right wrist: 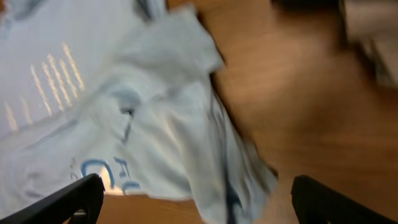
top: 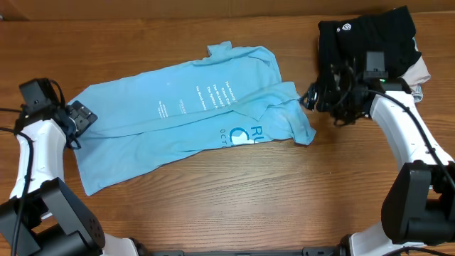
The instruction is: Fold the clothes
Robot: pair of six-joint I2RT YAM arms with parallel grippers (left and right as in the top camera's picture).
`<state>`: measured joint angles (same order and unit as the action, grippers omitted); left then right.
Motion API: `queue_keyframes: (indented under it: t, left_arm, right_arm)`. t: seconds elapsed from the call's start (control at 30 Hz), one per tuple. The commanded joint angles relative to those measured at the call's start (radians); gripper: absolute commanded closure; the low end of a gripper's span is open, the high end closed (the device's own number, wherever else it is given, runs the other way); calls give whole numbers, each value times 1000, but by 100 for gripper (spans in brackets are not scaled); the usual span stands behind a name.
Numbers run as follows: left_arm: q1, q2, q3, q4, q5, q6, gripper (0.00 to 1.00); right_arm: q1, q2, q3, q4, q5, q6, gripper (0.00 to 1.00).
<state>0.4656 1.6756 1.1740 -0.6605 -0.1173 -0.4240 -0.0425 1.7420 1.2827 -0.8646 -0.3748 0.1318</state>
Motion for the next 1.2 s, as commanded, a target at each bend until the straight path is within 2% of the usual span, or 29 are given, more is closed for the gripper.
queue_keyframes:
  t: [0.0, 0.03, 0.13, 0.17, 0.33, 0.57, 0.67, 1.0, 1.17]
  left_arm:
    - [4, -22, 31, -21, 144, 51, 0]
    - [4, -21, 31, -20, 151, 51, 0]
    - [-5, -21, 31, -19, 156, 51, 0]
    - [-7, -21, 31, -18, 156, 51, 0]
    - [-10, -21, 31, -15, 156, 51, 0]
    - [-10, -21, 31, -7, 161, 50, 0]
    - [-10, -21, 31, -9, 163, 50, 0]
    - [-16, -21, 31, -5, 163, 50, 0]
    - [-16, -21, 31, -5, 163, 51, 0]
  right_arm:
    - [21, -30, -9, -56, 0, -2, 3]
    - [27, -30, -26, -69, 8, -2, 9]
    - [46, -30, -90, -51, 15, 13, 35]
    - [50, -30, -109, -35, 24, 32, 38]
    - [74, -30, -199, 41, 129, 138, 44]
    - [95, -30, -255, 82, 131, 158, 50]
    - [96, -30, -255, 95, 132, 158, 58]
    - [96, -30, -256, 154, 154, 179, 96]
    - [96, -30, -256, 91, 242, 183, 96]
